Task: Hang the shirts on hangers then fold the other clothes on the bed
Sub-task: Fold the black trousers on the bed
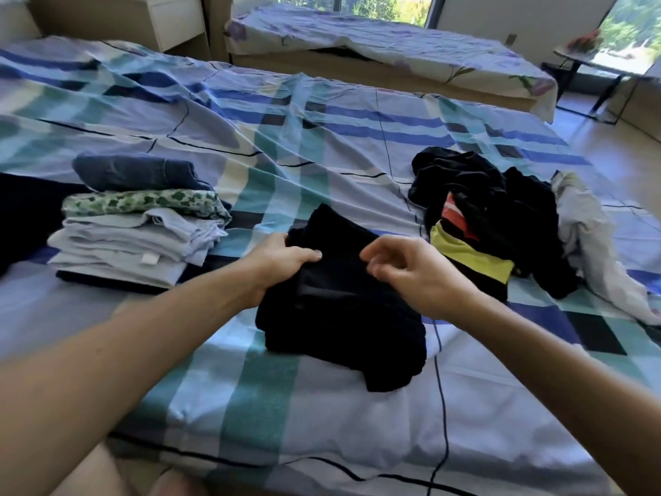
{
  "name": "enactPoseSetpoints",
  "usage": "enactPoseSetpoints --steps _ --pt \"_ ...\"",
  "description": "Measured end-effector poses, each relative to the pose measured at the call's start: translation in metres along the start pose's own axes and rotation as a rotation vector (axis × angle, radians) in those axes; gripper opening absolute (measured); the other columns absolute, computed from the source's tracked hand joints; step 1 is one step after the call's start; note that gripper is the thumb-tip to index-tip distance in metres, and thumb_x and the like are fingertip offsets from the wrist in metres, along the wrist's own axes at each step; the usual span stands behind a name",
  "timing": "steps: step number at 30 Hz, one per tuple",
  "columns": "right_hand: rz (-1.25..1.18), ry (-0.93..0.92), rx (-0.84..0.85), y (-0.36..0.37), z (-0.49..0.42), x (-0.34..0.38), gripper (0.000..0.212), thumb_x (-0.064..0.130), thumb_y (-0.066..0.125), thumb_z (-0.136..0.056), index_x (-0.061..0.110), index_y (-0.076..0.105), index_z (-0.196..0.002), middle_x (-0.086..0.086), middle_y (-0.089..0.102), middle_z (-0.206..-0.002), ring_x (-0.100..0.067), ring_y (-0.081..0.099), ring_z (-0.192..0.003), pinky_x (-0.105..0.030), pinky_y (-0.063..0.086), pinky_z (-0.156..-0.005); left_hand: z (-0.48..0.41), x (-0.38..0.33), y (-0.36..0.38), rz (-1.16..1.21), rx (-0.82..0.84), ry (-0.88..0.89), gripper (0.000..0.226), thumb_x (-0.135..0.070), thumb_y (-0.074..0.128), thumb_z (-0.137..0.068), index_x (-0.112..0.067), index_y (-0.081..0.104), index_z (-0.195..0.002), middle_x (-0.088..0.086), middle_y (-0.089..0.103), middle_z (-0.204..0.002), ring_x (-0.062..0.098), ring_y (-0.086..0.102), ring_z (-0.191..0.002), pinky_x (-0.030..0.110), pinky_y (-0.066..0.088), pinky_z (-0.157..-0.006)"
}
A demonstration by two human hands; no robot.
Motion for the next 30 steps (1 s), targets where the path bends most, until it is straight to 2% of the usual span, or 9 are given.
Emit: enactPoseSetpoints --steps 3,5,8,10,13,17,23,26,30 --pt "0.245 -0.068 -0.004 0.011 0.013 -0.024 0.022 0.015 0.071 -0.088 0.023 0.068 -0.108 0.006 0.058 -0.097 -0.01 0.058 -0.087 -0.028 0.048 -0.083 -0.003 0.002 -0.013 -0.677 -0.16 0.085 0.06 -0.032 0.07 -0.087 -0.018 0.041 -0.138 0.008 0.053 -0.129 0.031 0.055 -0.117 0.043 0.048 -0.099" --pt "0.307 -0.091 0.066 0.026 0.025 -0.035 0.025 0.027 0.072 -0.089 0.025 0.065 -0.113 0.008 0.05 -0.101 -0.006 0.052 -0.091 -0.025 0.046 -0.085 0.012 -0.023 -0.003 -0.995 -0.294 0.529 0.07 -0.02 0.066 -0.083 -0.022 0.035 -0.147 0.008 0.042 -0.137 0.032 0.044 -0.127 0.046 0.042 -0.103" --pt "0.309 -0.133 0.023 0.037 0.036 -0.037 0.02 0.039 0.068 -0.091 0.027 0.063 -0.105 0.01 0.049 -0.097 -0.005 0.049 -0.088 -0.022 0.042 -0.078 0.036 -0.043 0.031 -0.951 0.04 1.065 0.053 -0.014 0.057 -0.087 -0.023 0.052 -0.139 0.0 0.045 -0.143 0.021 0.04 -0.135 0.037 0.034 -0.113" --pt "0.306 -0.156 -0.027 0.038 0.039 -0.031 0.021 0.048 0.061 -0.089 0.026 0.06 -0.092 0.01 0.049 -0.088 -0.006 0.048 -0.081 -0.023 0.039 -0.072 0.027 -0.036 0.05 -1.009 0.247 1.054 0.046 -0.031 0.044 -0.096 -0.028 0.052 -0.142 -0.002 0.041 -0.152 0.017 0.033 -0.144 0.035 0.027 -0.119" --pt "0.291 -0.158 -0.008 0.04 0.046 -0.026 0.034 0.06 0.045 -0.087 0.029 0.055 -0.082 0.01 0.051 -0.082 -0.008 0.05 -0.08 -0.025 0.037 -0.07 0.005 -0.031 0.067 -1.205 0.25 0.99 0.06 -0.055 0.027 -0.097 -0.031 0.039 -0.151 -0.002 0.032 -0.161 0.017 0.024 -0.15 0.035 0.019 -0.121" --pt "0.242 -0.145 0.071 0.032 0.059 -0.027 0.03 0.06 0.049 -0.088 0.031 0.057 -0.091 0.012 0.053 -0.09 -0.009 0.052 -0.091 -0.026 0.043 -0.079 -0.011 -0.058 0.099 -1.169 0.194 0.972 0.052 -0.049 0.042 -0.101 -0.027 0.042 -0.148 0.0 0.053 -0.141 0.02 0.042 -0.136 0.037 0.027 -0.113" --pt "0.146 -0.039 0.011 0.008 0.072 -0.055 0.019 0.018 0.064 -0.074 0.022 0.061 -0.093 0.008 0.058 -0.09 -0.013 0.055 -0.087 -0.022 0.045 -0.074 -0.045 -0.074 0.142 -1.221 0.15 0.859 0.035 -0.051 0.049 -0.098 -0.02 0.062 -0.106 0.008 0.064 -0.115 0.031 0.059 -0.109 0.04 0.044 -0.086" --pt "0.091 0.002 -0.007 0.006 0.071 -0.068 0.017 0.012 0.074 -0.08 0.023 0.062 -0.085 0.008 0.059 -0.083 -0.01 0.057 -0.075 -0.02 0.047 -0.066 -0.058 -0.073 0.151 -1.202 0.163 0.861 0.026 -0.043 0.049 -0.1 -0.024 0.052 -0.083 0.01 0.064 -0.105 0.034 0.061 -0.1 0.039 0.044 -0.073" --pt "0.099 -0.019 -0.012 0.007 0.072 -0.07 0.022 0.015 0.078 -0.085 0.024 0.061 -0.073 0.008 0.062 -0.077 -0.01 0.058 -0.07 -0.018 0.044 -0.065 -0.07 -0.072 0.154 -1.19 0.137 0.876 0.027 -0.04 0.041 -0.103 -0.025 0.047 -0.081 0.011 0.066 -0.106 0.038 0.061 -0.1 0.04 0.043 -0.074"
Point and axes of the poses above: each hand's wrist, its own z-axis away from the middle knuckle, its own y-axis out of the palm, x = y × z, the point moved 6 cm from there along -z, towards the middle knuckle
